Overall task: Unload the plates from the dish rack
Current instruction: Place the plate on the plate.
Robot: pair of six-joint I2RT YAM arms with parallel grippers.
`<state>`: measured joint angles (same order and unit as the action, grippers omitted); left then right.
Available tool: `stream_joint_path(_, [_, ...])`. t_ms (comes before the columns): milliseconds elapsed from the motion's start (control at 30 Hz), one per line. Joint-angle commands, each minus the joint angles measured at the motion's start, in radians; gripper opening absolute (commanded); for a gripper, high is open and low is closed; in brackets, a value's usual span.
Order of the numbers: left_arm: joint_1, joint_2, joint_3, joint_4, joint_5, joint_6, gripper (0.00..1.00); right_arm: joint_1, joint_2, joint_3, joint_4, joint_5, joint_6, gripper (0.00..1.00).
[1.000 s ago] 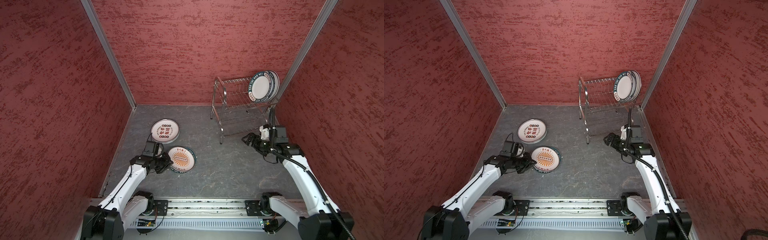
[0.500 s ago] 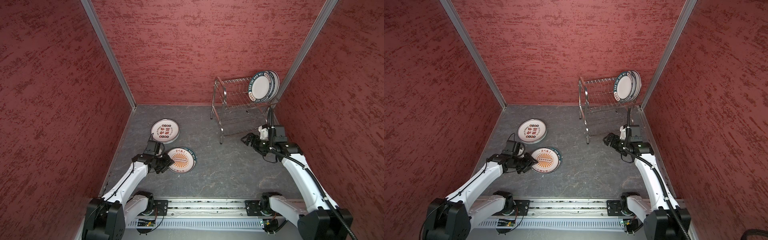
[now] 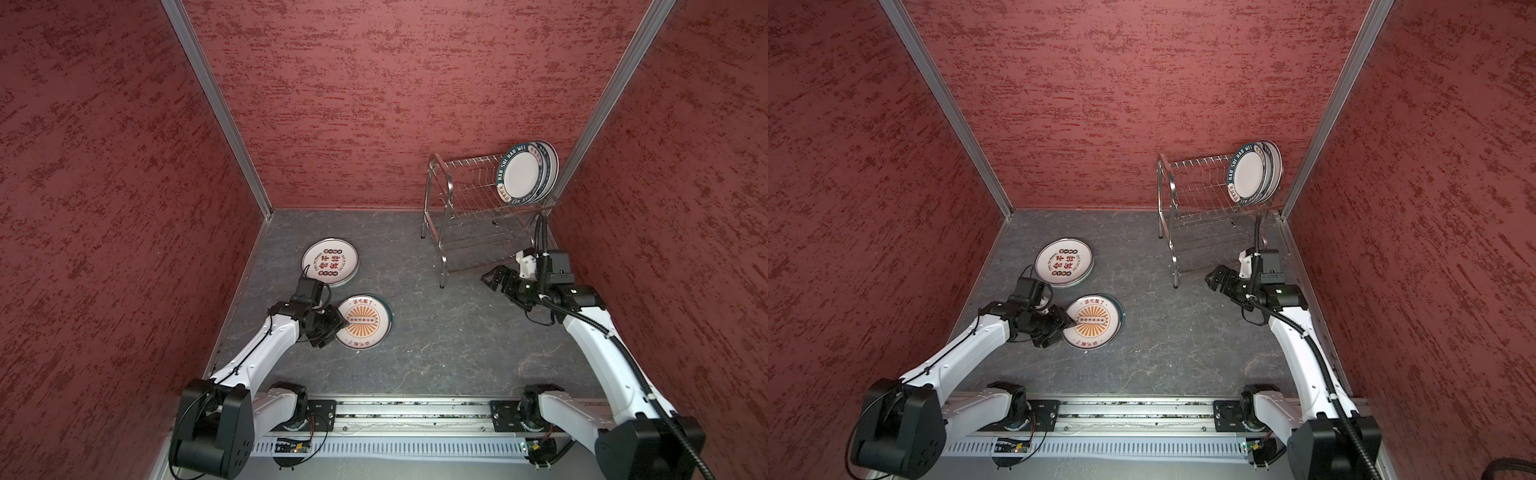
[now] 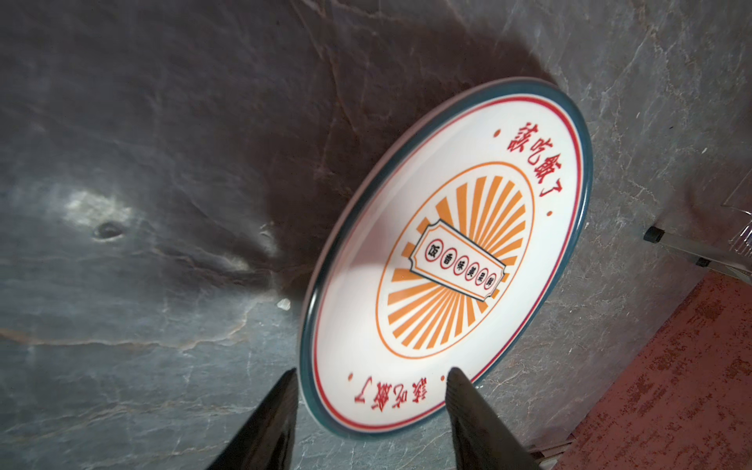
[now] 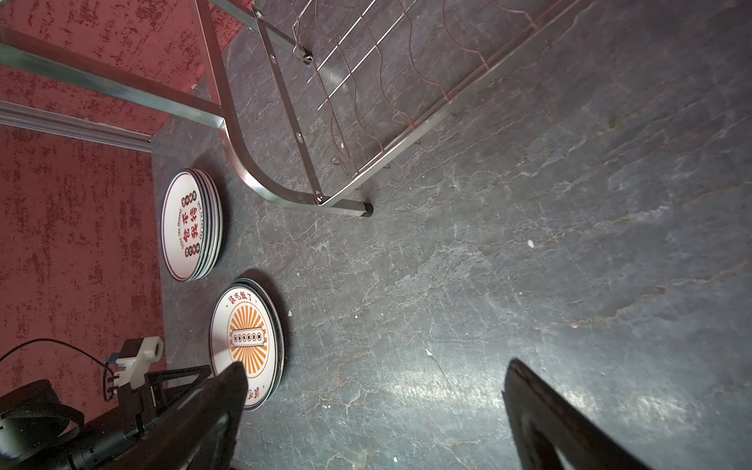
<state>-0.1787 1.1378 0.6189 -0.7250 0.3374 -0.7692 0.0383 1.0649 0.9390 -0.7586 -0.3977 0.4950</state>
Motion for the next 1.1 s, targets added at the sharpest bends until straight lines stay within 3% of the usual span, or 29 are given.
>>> stream_joint_path(0, [-0.009,0.023,0.030,0.006,-0.008,0.018,0.60,0.004,-0.004,-0.019,0.024,-0.011,-0.019,0.99])
stream_joint_path(233, [-0.033,0.032,0.051,0.003,-0.023,0.015,0.64,0.004,-0.009,-0.026,0.017,0.000,-0.030,0.99])
stream_joint_path(400, [-0.027,-0.033,0.057,-0.018,-0.025,0.029,0.72,0.004,-0.008,-0.009,0.002,0.014,-0.051,0.99])
stream_joint_path(533, [-0.009,-0.066,0.088,-0.036,-0.017,0.057,0.85,0.005,-0.019,0.056,-0.040,0.065,-0.097,0.99])
stream_joint_path(700, [0.029,-0.087,0.150,-0.047,-0.004,0.088,1.00,0.004,-0.020,0.223,-0.105,0.167,-0.157,0.99])
stream_joint_path(1067, [0.073,-0.198,0.232,-0.136,0.026,0.099,0.99,0.003,0.193,0.794,-0.264,0.384,-0.265,0.99])
